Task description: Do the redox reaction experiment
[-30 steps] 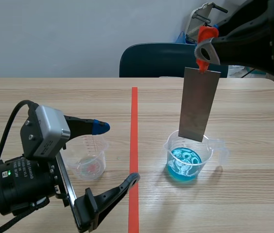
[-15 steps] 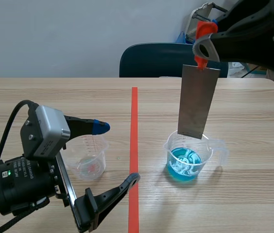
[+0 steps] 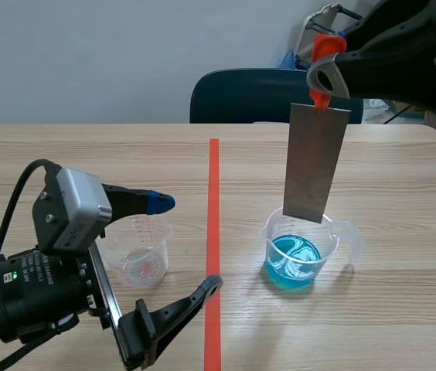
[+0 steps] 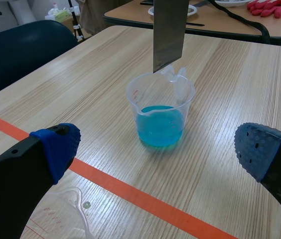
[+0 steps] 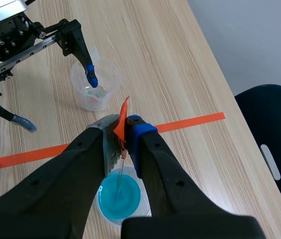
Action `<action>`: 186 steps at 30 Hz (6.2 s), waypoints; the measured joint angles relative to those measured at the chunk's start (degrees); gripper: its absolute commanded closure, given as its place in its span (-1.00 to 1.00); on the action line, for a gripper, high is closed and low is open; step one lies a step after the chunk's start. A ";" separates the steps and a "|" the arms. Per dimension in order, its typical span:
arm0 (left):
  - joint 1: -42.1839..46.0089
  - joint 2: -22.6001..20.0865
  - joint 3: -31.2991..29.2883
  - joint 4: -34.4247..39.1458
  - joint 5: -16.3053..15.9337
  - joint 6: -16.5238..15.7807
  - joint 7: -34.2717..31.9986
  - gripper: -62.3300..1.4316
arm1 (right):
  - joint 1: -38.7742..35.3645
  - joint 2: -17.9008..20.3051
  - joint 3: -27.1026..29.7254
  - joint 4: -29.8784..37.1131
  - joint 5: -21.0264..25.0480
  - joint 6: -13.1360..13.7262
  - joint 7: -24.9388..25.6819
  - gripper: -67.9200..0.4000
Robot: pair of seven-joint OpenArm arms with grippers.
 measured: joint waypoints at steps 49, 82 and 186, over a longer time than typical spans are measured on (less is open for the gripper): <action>0.00 0.00 0.00 0.00 0.00 0.00 0.00 -1.00 | 0.00 -0.02 0.00 0.00 0.00 0.00 0.00 0.97; 0.00 0.00 0.00 0.00 0.02 0.00 0.00 0.31 | 0.00 -0.02 0.00 -0.02 0.00 0.00 0.00 0.97; -7.43 8.52 1.92 -1.16 -1.97 -5.79 4.81 -1.00 | 0.00 -0.02 0.00 -0.02 0.00 0.00 -0.02 0.97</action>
